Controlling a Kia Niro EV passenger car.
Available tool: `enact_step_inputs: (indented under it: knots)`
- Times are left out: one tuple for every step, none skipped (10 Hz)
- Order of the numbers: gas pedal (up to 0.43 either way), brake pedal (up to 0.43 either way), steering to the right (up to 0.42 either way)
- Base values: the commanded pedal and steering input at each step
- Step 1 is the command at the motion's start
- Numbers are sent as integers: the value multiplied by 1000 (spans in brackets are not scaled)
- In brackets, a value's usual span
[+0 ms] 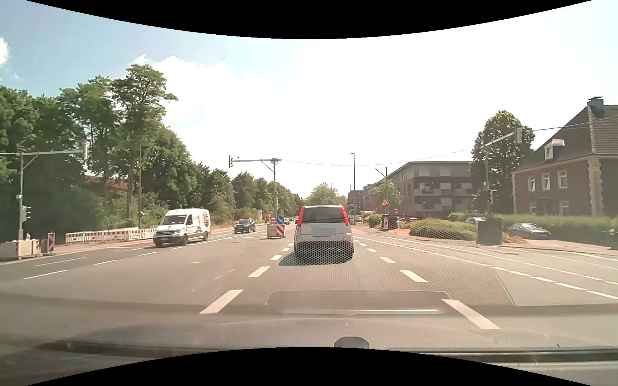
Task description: Follow the waypoints while adhering to traffic rules and regulations
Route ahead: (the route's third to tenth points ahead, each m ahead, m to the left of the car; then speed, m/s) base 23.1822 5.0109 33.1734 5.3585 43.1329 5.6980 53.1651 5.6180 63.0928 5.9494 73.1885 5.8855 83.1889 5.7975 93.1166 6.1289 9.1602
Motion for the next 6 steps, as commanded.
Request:
enact_step_inputs:
  knots:
    - [138,18,1]
    - [138,18,1]
    - [138,18,1]
    - [118,18,1]
    - [110,18,1]
    - [110,18,-1]
